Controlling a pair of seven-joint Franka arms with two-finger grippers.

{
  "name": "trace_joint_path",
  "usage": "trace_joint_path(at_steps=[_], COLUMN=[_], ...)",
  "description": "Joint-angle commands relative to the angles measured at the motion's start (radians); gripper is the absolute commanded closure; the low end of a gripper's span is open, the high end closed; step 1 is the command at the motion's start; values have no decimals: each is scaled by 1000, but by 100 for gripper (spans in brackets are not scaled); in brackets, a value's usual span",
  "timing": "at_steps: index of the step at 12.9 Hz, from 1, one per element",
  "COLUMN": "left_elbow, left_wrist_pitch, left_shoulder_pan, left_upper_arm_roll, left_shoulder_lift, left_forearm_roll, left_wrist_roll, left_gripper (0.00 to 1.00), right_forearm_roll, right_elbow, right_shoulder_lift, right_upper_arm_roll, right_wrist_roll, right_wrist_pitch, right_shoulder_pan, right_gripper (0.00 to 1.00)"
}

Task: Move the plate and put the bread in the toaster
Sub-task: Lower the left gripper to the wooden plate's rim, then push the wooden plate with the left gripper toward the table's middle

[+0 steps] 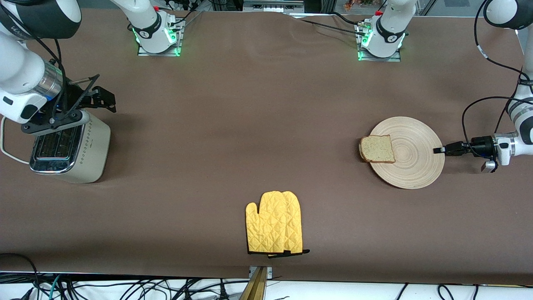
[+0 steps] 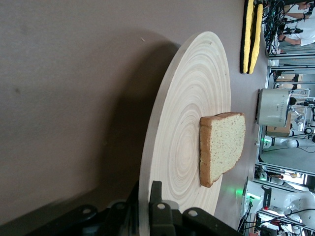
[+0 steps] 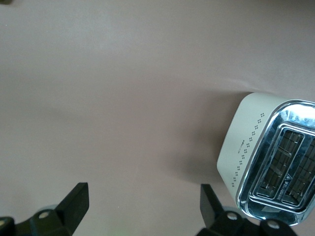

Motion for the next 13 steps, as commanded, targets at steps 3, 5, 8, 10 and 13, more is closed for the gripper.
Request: trace_joint_path(at_steps=[3, 5, 8, 10, 13], left_elbow=[17, 16, 13, -4, -64], left_wrist_pitch=[-69, -68, -49, 45, 211], left_shoulder_pan=[-27, -31, -153, -252, -364], left_upper_arm_roll=[-117, -203, -275, -275, -278], left_shoulder_lift=[5, 9, 12, 12, 2], left_forearm_roll=[0, -1, -81, -177, -285], left_wrist_roll=[-57, -123, -174, -174, -174], left_gripper=[100, 100, 100, 100, 100], right_forearm_roll=[6, 5, 5, 3, -12], right_elbow=[-7, -5, -1, -2, 1], right_shoulder_lift=[-7, -7, -8, -11, -13], right_upper_arm_roll=[-3, -4, -7, -9, -10], right_wrist_roll=[15, 15, 15, 15, 13], right_wrist_pitch=[3, 3, 7, 9, 10], right_shoulder_pan=[2, 0, 0, -3, -6], right_gripper=[0, 0, 0, 0, 0])
